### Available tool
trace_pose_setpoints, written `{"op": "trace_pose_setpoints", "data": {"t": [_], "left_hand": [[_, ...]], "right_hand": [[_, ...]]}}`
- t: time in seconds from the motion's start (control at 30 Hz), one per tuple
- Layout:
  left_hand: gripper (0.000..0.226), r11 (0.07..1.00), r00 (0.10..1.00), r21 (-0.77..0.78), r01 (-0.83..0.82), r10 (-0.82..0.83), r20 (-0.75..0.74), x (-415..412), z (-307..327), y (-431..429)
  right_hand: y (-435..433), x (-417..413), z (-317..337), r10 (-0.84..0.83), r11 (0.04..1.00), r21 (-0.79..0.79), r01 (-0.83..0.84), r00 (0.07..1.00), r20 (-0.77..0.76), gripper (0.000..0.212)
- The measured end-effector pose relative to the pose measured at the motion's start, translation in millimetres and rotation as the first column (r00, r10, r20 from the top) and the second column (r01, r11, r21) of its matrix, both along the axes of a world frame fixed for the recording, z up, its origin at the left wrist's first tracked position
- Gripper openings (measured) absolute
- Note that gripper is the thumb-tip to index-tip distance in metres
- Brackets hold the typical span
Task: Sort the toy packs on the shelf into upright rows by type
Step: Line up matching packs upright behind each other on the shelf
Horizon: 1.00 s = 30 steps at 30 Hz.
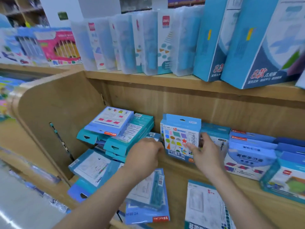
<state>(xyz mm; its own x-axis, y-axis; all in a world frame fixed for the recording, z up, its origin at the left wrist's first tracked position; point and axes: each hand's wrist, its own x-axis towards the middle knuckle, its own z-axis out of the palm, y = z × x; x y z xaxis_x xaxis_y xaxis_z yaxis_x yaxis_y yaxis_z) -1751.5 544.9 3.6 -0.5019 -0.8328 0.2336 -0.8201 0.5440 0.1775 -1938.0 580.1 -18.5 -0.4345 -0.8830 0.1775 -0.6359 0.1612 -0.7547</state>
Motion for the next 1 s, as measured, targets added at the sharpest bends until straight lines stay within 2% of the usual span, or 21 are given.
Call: {"op": "trace_pose_setpoints", "data": {"t": [0.07,0.17,0.27,0.33,0.4,0.43,0.5,0.57,0.63,0.83,1.0], "left_hand": [[0.037,0.998,0.979,0.048,0.029,-0.038,0.198,-6,-7,-16],[0.037,0.992,0.855,0.009,0.128,-0.114,0.507,-19,-11,-31],[0.041,0.987,0.740,-0.029,0.156,-0.097,0.666,-31,-14,-36],[0.044,0.988,0.574,-0.031,0.152,-0.062,0.817,-40,-21,-36],[0.043,0.985,0.429,-0.057,0.162,-0.018,0.903,-45,-29,-36],[0.043,0.985,0.419,-0.067,0.161,-0.007,0.908,-45,-31,-37],[0.041,0.985,0.471,-0.070,0.155,-0.012,0.882,-43,-33,-40],[0.040,0.988,0.523,-0.057,0.144,-0.027,0.852,-40,-32,-43],[0.042,0.991,0.531,-0.044,0.128,-0.031,0.847,-38,-29,-44],[0.044,0.995,0.540,-0.017,0.096,-0.038,0.841,-38,-26,-46],[0.045,0.999,0.504,0.007,0.034,-0.024,0.864,-38,-21,-47]], "right_hand": [[-14,3,-12,-0.005,0.999,0.035,0.005,1.000,0.000,0.033],[-26,10,-25,0.000,0.997,0.076,0.001,1.000,-0.016,0.036],[-31,13,-31,-0.007,0.998,0.068,0.011,0.998,-0.055,0.034],[-32,12,-30,-0.024,0.994,0.099,0.037,0.991,-0.131,0.033],[-34,9,-28,-0.012,0.986,0.158,0.059,0.958,-0.286,0.036],[-35,8,-25,0.001,0.978,0.193,0.073,0.933,-0.360,0.040],[-40,4,-18,0.035,0.964,0.251,0.086,0.898,-0.439,0.046],[-46,3,-13,0.079,0.946,0.313,0.085,0.875,-0.477,0.048],[-50,2,-10,0.112,0.931,0.356,0.083,0.863,-0.493,0.049],[-56,-1,-8,0.139,0.919,0.391,0.055,0.882,-0.450,0.051],[-54,-7,-9,0.202,0.919,0.389,-0.065,0.926,-0.321,0.035]]}}
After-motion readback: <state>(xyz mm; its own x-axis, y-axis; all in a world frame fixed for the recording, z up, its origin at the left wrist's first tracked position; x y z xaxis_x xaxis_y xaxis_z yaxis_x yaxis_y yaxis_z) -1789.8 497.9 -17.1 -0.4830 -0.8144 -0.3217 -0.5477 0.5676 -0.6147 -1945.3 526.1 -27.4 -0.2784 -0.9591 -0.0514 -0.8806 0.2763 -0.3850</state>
